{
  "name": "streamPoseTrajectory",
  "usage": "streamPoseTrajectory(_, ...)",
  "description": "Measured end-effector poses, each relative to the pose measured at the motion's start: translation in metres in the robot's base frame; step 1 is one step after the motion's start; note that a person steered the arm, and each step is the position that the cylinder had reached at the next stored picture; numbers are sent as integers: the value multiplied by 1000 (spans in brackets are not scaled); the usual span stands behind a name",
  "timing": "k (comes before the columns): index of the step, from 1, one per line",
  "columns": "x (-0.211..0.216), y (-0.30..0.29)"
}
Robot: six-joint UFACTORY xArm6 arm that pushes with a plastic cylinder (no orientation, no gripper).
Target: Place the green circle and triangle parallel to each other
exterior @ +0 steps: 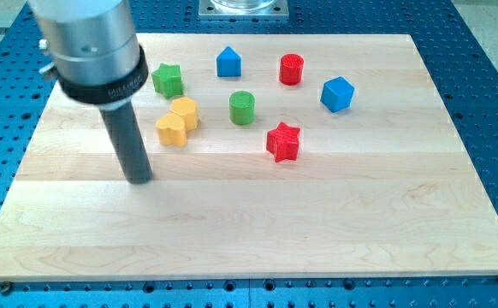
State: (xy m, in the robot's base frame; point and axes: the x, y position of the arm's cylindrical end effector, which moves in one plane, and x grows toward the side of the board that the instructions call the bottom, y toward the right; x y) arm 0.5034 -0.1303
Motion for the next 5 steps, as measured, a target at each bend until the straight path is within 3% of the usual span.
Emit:
streamPoseTrajectory(2,-81,147)
streamPoseTrajectory(4,-114,80)
streamPoseTrajectory(5,-130,107)
